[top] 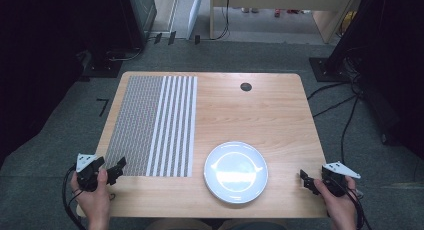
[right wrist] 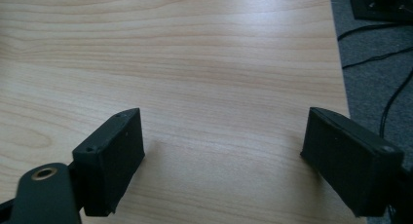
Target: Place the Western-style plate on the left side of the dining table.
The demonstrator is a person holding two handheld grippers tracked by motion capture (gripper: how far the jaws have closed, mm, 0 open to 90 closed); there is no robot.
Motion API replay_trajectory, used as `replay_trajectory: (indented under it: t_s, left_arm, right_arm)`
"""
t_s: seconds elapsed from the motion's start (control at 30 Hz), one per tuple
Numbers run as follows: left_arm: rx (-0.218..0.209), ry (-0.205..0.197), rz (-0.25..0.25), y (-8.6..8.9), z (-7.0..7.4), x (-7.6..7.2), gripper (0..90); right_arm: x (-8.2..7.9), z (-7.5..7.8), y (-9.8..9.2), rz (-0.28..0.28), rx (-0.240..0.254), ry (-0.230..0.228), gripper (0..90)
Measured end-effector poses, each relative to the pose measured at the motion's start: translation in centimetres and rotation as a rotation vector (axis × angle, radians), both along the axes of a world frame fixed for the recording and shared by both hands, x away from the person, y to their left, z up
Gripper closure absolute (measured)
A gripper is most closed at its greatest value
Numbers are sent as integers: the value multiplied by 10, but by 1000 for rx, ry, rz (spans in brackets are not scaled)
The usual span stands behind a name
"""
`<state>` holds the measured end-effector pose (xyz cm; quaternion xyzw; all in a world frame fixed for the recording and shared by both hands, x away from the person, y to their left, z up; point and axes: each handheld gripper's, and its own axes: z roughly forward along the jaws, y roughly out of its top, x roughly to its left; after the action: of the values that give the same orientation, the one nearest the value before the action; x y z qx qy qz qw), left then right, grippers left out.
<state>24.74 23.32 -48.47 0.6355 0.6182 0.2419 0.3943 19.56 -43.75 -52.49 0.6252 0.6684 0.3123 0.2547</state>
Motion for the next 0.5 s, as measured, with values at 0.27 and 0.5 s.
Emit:
replay_trajectory:
  t_s: [0.27, 0.5]
  left_arm:
    - [-55, -6, -42, -26, -5, 13, 180]
    - [-24, 15, -121, -51, -13, 9, 180]
  right_arm:
    - [3, 0, 2, -25, -21, 7, 134]
    - [3, 0, 2, -31, -20, 8, 134]
